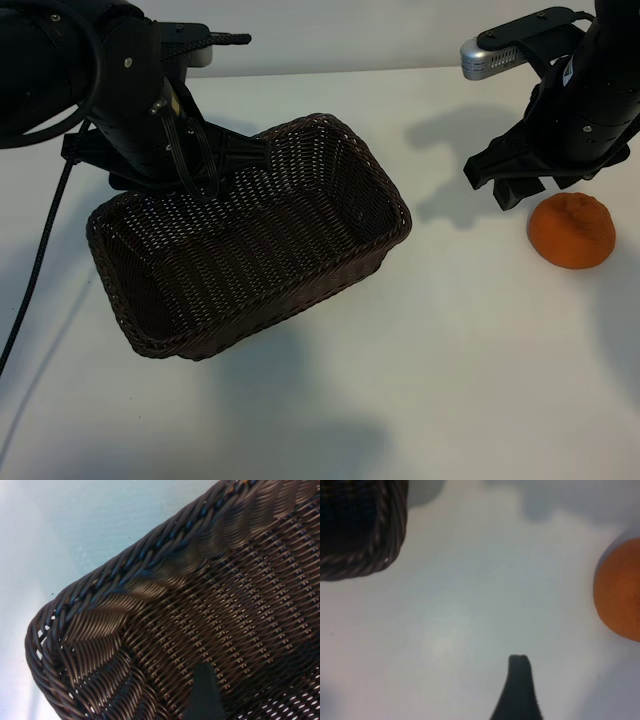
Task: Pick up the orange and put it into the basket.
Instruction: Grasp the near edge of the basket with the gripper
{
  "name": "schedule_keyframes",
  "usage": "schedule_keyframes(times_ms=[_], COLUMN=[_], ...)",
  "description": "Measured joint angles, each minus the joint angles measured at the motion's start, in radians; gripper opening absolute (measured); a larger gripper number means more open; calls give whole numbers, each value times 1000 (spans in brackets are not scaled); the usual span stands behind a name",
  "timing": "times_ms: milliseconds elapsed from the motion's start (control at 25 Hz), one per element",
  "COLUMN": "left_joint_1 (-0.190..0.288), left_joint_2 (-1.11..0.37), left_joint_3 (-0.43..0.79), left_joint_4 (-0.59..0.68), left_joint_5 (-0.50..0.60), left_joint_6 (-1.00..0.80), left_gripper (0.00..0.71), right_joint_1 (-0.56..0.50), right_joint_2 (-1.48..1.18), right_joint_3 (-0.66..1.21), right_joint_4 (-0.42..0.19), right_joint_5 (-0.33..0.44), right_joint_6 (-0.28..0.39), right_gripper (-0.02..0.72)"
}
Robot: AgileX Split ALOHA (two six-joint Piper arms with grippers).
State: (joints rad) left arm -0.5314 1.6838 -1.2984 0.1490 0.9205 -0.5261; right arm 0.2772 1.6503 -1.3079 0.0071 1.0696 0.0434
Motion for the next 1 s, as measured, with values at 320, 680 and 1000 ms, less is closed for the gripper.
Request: schedule_keyframes(times_ms=[320,680,1000], left_joint_1=[0,0,0], left_joint_2=[0,-72,-273], left_joint_3=[0,56,276], left_joint_4=[0,78,151], left_joint_5=[-11,72,94], left_joint_6=[-4,-87,-230], left_gripper=[559,559,559], right_joint_1=[0,0,0], right_joint_2=[0,0,0], right_joint_3=[0,0,0], right_joint_4=[-1,-1,2], right_joint_5=[-1,-2,-3], right_joint_6=[0,0,-1], right_gripper=[554,553,553])
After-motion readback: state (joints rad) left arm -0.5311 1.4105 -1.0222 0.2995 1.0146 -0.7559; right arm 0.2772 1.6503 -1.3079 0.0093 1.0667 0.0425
